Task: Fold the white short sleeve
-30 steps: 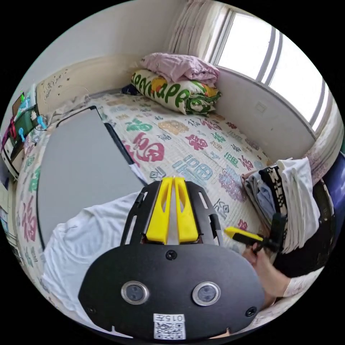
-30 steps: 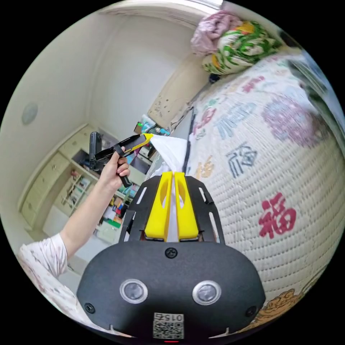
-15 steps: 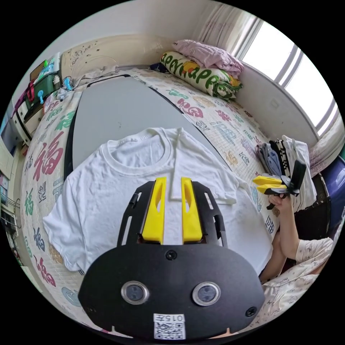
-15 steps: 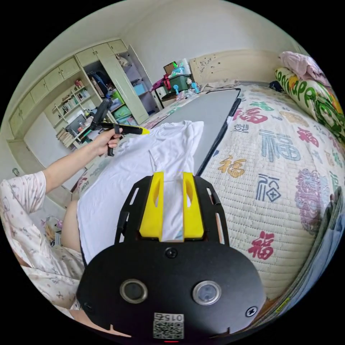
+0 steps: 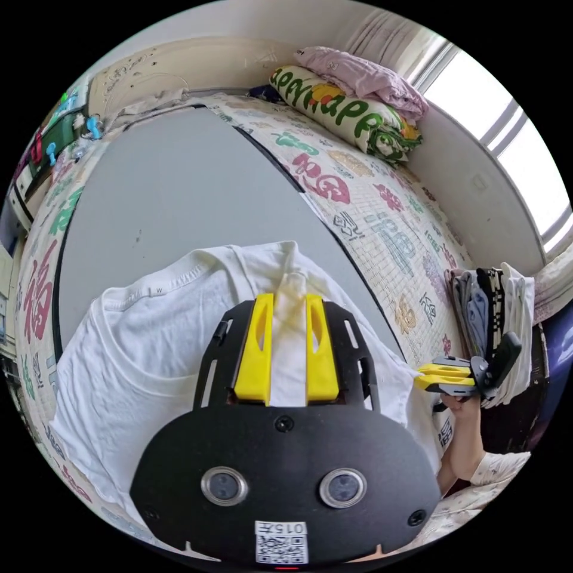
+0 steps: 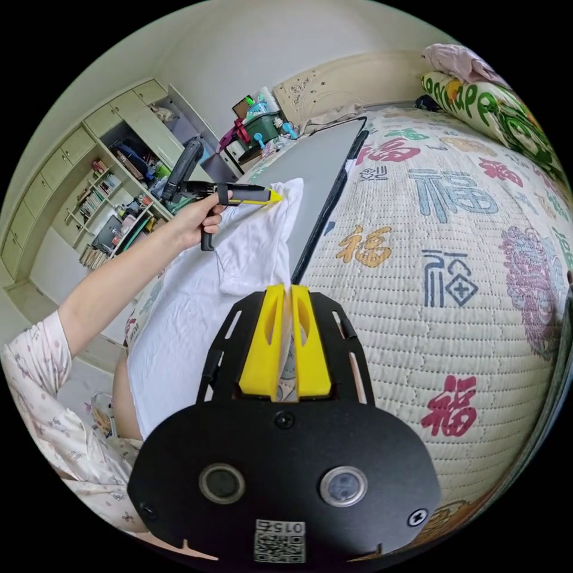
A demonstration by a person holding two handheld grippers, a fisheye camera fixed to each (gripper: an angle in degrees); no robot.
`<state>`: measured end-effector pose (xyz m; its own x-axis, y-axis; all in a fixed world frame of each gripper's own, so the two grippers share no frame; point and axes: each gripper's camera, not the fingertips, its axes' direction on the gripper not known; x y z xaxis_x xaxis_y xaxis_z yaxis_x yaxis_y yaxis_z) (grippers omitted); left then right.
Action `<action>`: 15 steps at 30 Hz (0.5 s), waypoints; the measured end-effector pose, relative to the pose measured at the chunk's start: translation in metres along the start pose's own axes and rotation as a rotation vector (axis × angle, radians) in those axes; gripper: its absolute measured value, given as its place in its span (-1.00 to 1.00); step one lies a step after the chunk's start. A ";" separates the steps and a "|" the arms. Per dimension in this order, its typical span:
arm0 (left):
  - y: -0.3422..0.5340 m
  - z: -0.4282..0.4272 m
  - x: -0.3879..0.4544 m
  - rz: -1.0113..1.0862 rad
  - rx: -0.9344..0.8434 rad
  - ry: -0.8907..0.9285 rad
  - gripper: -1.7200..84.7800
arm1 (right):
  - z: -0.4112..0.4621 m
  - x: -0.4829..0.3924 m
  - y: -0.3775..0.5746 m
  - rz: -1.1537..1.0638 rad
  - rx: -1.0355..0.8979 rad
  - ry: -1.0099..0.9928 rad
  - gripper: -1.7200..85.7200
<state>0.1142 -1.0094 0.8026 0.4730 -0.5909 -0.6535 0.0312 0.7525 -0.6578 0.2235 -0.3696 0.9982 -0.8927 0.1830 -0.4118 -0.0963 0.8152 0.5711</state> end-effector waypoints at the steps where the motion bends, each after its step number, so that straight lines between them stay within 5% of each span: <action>1: 0.005 0.006 0.001 -0.013 -0.007 0.002 -0.76 | 0.004 0.022 0.012 0.018 0.001 -0.018 -0.87; 8: 0.085 -0.008 0.048 0.171 -0.004 0.021 -0.75 | 0.008 0.073 0.076 -0.088 0.122 0.022 -0.76; 15: 0.228 0.006 0.053 0.160 -0.052 -0.012 -0.75 | 0.116 0.085 0.127 -0.232 -0.054 0.047 -0.74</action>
<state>0.1514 -0.8679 0.6204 0.4789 -0.4610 -0.7471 -0.0904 0.8206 -0.5643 0.1868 -0.1864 0.9535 -0.8632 -0.0324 -0.5039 -0.3235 0.8017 0.5025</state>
